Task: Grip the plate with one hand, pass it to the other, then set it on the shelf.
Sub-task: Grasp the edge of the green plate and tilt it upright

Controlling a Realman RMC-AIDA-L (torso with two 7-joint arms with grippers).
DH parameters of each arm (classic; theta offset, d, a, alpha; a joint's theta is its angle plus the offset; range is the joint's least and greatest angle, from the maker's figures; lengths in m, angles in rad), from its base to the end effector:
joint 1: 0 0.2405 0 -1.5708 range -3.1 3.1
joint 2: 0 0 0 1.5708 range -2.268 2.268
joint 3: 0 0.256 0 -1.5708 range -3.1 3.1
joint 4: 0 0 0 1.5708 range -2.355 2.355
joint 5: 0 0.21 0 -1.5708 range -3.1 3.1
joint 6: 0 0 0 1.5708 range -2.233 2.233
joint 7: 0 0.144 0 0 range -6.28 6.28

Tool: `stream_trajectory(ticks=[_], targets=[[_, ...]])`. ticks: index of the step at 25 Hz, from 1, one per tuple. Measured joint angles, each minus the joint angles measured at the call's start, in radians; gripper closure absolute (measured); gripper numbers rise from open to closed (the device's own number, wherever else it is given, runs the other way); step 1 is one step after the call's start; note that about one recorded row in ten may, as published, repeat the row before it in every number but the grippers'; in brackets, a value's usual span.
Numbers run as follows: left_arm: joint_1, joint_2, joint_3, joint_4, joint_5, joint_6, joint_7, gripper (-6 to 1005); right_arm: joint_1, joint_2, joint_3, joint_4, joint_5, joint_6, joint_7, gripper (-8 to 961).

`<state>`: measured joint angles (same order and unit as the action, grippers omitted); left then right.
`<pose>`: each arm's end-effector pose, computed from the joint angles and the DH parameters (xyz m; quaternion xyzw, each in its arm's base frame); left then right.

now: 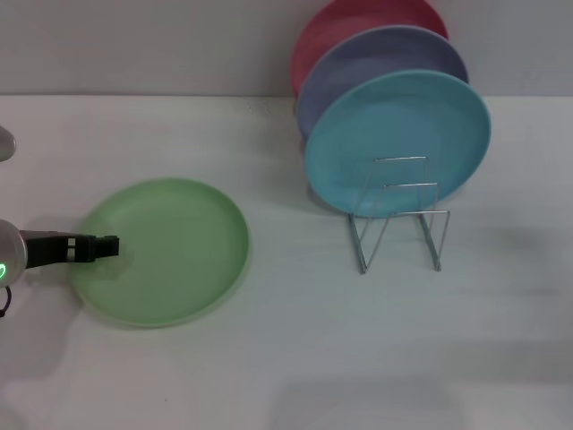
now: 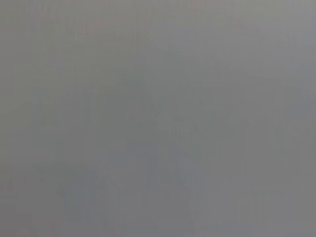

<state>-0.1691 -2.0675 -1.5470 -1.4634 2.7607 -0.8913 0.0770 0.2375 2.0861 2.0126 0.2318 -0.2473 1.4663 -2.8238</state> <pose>-0.2684 0.3365 0.0113 -0.7647 -0.4849 0.0241 0.4237 0.3546 0.2750 0.0641 -0.6016 0.1587 0.3792 0.6849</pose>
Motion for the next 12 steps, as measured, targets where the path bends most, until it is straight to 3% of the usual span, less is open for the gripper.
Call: stream_trajectory(ticks=[12], targets=[[-0.029,0.001,-0.001,0.057,0.006,-0.006,-0.011,180,-0.010,0.002,0.000,0.000,-0.001,0.005,0.000,155]])
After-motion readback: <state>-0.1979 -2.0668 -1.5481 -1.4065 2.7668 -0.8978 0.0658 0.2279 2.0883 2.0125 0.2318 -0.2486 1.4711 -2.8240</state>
